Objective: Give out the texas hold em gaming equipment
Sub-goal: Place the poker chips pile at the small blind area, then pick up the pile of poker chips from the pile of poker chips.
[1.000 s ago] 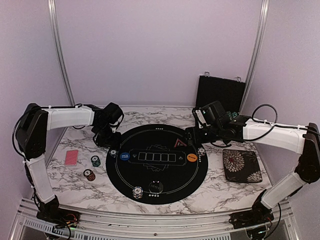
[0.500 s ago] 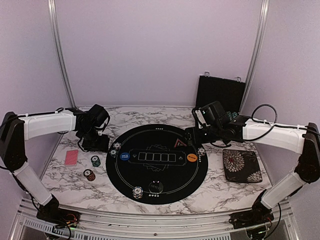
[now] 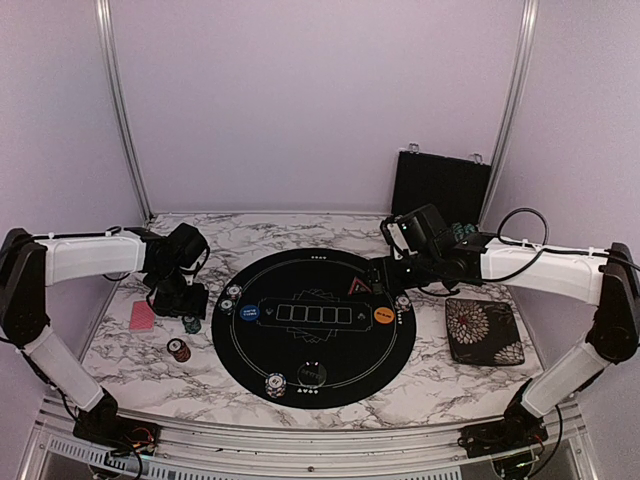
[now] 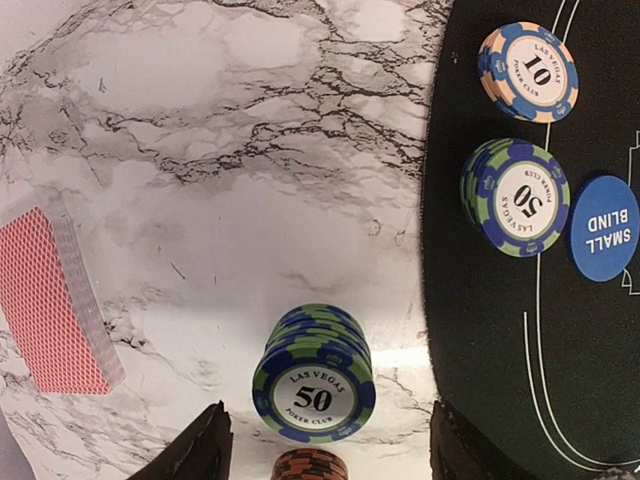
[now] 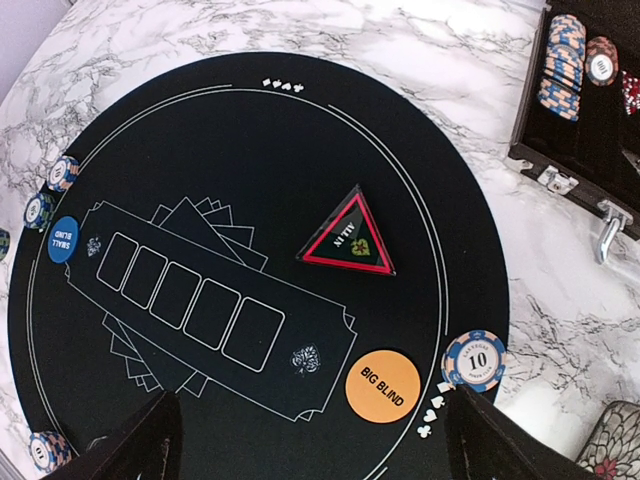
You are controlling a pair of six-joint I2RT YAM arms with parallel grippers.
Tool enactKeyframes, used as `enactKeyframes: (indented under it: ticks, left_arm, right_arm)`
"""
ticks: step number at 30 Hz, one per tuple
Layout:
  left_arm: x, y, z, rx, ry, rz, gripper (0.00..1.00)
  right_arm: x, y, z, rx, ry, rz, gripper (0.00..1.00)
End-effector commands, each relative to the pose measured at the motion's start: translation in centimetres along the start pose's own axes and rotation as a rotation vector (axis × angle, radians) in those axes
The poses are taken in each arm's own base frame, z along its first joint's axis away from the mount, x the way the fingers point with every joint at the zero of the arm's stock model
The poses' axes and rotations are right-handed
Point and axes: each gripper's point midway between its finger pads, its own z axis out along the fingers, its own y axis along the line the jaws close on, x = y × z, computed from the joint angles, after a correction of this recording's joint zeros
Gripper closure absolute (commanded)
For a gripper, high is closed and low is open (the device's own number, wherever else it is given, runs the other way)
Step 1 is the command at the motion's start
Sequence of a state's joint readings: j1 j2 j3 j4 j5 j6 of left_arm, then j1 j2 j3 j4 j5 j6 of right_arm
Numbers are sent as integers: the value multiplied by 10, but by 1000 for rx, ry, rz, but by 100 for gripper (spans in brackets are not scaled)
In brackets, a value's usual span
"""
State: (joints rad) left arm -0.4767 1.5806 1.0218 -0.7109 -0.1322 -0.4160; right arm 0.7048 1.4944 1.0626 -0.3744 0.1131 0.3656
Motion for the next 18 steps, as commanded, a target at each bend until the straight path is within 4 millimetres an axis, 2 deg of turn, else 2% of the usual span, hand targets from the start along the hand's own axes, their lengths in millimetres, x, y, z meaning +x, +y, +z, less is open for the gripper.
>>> enactKeyframes:
  ticks: [1, 18]
  left_arm:
    - [3, 7, 0, -6, 4, -12, 30]
    - [7, 6, 22, 9, 45, -9, 34]
  right_arm:
    - [-13, 9, -2, -21, -33, -2, 11]
    - [-11, 8, -3, -18, -31, 6, 12]
